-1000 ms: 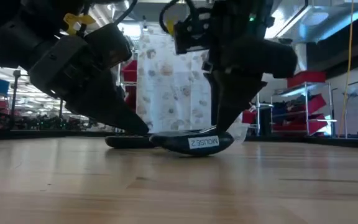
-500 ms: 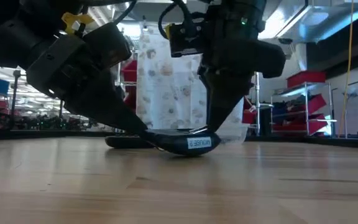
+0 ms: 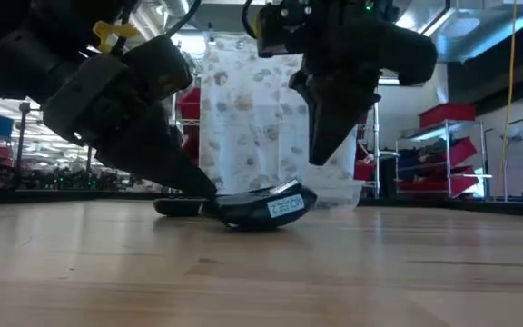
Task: Insert battery
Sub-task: Insert the white battery into the wireless mouse
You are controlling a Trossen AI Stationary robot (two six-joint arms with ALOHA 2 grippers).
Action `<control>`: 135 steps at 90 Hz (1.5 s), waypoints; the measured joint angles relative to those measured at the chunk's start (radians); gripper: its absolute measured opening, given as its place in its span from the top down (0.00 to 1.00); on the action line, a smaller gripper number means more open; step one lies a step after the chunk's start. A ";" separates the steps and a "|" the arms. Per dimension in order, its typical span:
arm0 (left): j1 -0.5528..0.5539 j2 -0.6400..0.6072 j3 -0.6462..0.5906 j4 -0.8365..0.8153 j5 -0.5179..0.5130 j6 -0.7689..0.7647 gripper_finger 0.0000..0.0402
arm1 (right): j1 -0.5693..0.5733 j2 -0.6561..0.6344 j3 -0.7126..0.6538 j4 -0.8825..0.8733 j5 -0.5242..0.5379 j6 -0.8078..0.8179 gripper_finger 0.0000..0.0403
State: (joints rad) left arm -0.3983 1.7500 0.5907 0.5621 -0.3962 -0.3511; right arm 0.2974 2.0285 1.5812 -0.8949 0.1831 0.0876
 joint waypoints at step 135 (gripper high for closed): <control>0.000 -0.005 0.000 -0.024 0.002 0.012 0.76 | 0.005 0.070 0.055 0.062 -0.132 -0.064 0.88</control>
State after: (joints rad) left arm -0.3978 1.7450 0.5903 0.5376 -0.3939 -0.3393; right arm 0.3023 2.0983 1.6363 -0.8329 0.0509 0.0239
